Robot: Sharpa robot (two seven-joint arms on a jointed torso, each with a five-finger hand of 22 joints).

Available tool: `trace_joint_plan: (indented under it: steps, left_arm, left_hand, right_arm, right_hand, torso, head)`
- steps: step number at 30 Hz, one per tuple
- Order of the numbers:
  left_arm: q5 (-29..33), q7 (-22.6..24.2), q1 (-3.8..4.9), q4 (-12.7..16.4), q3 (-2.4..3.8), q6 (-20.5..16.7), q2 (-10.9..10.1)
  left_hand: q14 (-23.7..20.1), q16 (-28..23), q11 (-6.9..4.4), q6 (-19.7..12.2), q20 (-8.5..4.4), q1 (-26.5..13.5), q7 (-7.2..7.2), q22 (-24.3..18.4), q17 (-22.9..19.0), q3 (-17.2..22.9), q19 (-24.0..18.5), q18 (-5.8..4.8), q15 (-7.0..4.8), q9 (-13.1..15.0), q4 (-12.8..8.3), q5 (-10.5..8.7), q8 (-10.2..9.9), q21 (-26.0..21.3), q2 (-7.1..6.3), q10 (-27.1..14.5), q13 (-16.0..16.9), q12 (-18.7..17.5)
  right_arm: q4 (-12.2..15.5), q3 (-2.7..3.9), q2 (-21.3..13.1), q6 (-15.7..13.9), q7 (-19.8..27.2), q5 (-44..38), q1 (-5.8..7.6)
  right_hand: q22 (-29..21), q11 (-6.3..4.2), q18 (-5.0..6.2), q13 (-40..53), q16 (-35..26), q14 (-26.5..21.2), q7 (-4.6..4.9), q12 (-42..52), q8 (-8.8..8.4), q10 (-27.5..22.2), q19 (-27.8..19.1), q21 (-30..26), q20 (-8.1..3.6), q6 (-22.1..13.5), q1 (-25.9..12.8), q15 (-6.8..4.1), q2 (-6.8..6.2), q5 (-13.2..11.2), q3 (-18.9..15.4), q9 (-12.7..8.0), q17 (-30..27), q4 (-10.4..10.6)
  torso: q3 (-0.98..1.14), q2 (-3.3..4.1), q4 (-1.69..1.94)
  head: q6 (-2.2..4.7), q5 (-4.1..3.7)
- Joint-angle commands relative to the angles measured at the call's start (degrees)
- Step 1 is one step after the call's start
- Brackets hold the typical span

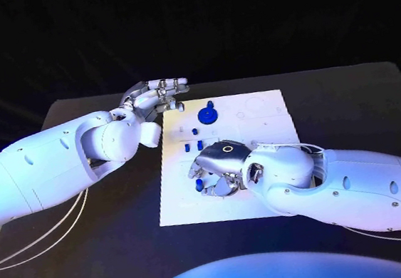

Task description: Assemble the parts on the task board

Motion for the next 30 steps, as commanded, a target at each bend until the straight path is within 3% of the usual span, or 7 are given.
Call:
trace_joint_plan:
  steps: [1,12,16,20,23,26,30]
  left_arm:
    - [-0.3,0.1,0.01,0.0,0.03,1.2,0.2]
    - [-0.3,-0.1,-0.02,-0.1,0.03,1.4,0.0]
    - [-0.3,-0.1,-0.03,0.0,0.01,1.4,-0.2]
    - [-0.3,0.0,-0.04,0.3,-0.01,1.4,-0.4]
    - [-0.4,0.0,-0.04,0.5,-0.01,1.4,-0.5]
    - [-0.4,0.0,-0.05,0.7,-0.02,1.4,-0.5]
    - [-0.4,0.0,-0.05,0.9,-0.02,1.4,-0.6]
  left_hand:
    - [-0.4,-0.2,0.05,0.0,-0.14,0.2,0.1,-0.1,0.0,-0.3,-0.3,0.66,0.01,0.0,0.1,-0.04,0.3,-0.2,0.57,-0.4,0.0,0.4]
    - [-0.5,-0.2,0.07,0.0,-0.13,0.1,0.11,-0.1,-0.1,-0.3,-0.4,0.65,0.02,0.0,0.1,-0.05,0.3,-0.2,0.57,-0.4,0.0,0.4]
    - [-0.5,-0.2,0.07,-0.1,-0.13,0.1,0.11,-0.1,-0.1,-0.4,-0.4,0.65,0.03,0.0,0.1,-0.05,0.3,-0.2,0.55,-0.5,0.0,0.5]
    - [-0.5,-0.2,0.07,-0.1,-0.13,0.1,0.11,-0.1,-0.1,-0.4,-0.4,0.65,0.03,0.0,0.1,-0.05,0.3,-0.2,0.55,-0.5,0.0,0.5]
    - [-0.5,-0.2,0.07,-0.1,-0.13,0.1,0.11,-0.1,-0.1,-0.4,-0.4,0.65,0.03,0.0,0.1,-0.05,0.3,-0.2,0.55,-0.5,0.0,0.5]
    - [-0.5,-0.2,0.07,-0.1,-0.13,0.1,0.11,-0.1,-0.1,-0.4,-0.4,0.65,0.03,0.0,0.1,-0.05,0.3,-0.2,0.55,-0.5,0.0,0.5]
    - [-0.5,-0.2,0.07,-0.1,-0.13,0.1,0.11,-0.1,-0.1,-0.4,-0.4,0.65,0.03,0.0,0.1,-0.05,0.3,-0.2,0.55,-0.5,0.0,0.5]
  right_arm:
    - [0.9,0.03,-0.8,-4.8,-1.4,-1.7,-0.04]
    - [9.4,1.61,-11.7,-15.0,0.1,4.6,0.93]
    - [12.7,1.97,-18.6,-12.8,-2.0,12.6,3.13]
    - [14.2,1.8,-25.4,-9.7,-6.5,18.2,5.07]
    - [14.7,1.33,-28.4,-8.6,-9.4,19.2,5.41]
    - [15.0,0.8,-30.4,-7.4,-12.3,19.4,5.38]
    - [15.2,0.35,-31.4,-6.4,-15.4,19.6,4.71]
  right_hand:
    - [-1.8,0.38,1.28,0.3,-0.4,-0.2,-0.14,0.6,-0.05,-2.7,-0.8,-1.3,0.4,-2.7,0.6,0.7,-0.53,1.0,-2.3,0.0,-0.8,-0.1]
    - [0.1,-0.25,0.91,0.8,-0.2,0.3,0.01,6.4,1.46,0.4,1.0,-0.2,0.27,1.7,2.2,0.36,0.89,3.6,-5.9,1.0,-1.2,0.1]
    - [7.4,-1.74,-0.24,2.5,3.4,1.7,-0.26,11.3,2.06,10.3,4.3,4.2,-0.38,4.0,1.1,-0.69,1.96,4.8,-5.7,1.2,3.4,1.5]
    - [12.5,-3.82,-1.06,6.7,7.5,2.9,-1.92,17.6,2.8,19.0,6.7,7.6,-2.09,5.6,-2.1,-2.4,0.8,6.8,-8.0,1.4,8.3,3.8]
    - [15.6,-4.8,-1.63,12.9,8.8,3.1,-2.81,24.3,3.58,20.2,7.9,9.6,-3.16,6.4,-3.9,-3.27,0.51,9.1,-10.5,1.6,9.5,5.8]
    - [18.1,-5.12,-2.05,33.8,11.0,3.2,-3.92,42.6,4.44,19.0,8.6,11.1,-3.62,6.5,-3.9,-3.1,0.63,11.1,-13.4,1.9,12.1,7.8]
    - [19.2,-4.76,-2.24,45.0,12.6,3.3,-3.21,51.8,5.45,18.0,8.6,11.8,-3.26,6.6,-5.4,-3.52,1.71,13.5,-16.5,2.3,14.1,11.1]
  torso:
    - [0.08,-0.02,-0.01]
    - [0.19,-0.16,-0.46]
    - [0.21,-0.23,-0.69]
    - [0.1,-0.39,-1.23]
    - [0.12,-0.39,-1.4]
    - [0.24,-0.39,-1.66]
    - [0.19,-0.5,-1.9]
  head:
    - [0.0,-0.14]
    - [0.37,-1.04]
    - [0.55,-1.92]
    - [0.85,-2.8]
    - [1.01,-3.07]
    - [1.08,-3.13]
    - [1.02,-3.07]
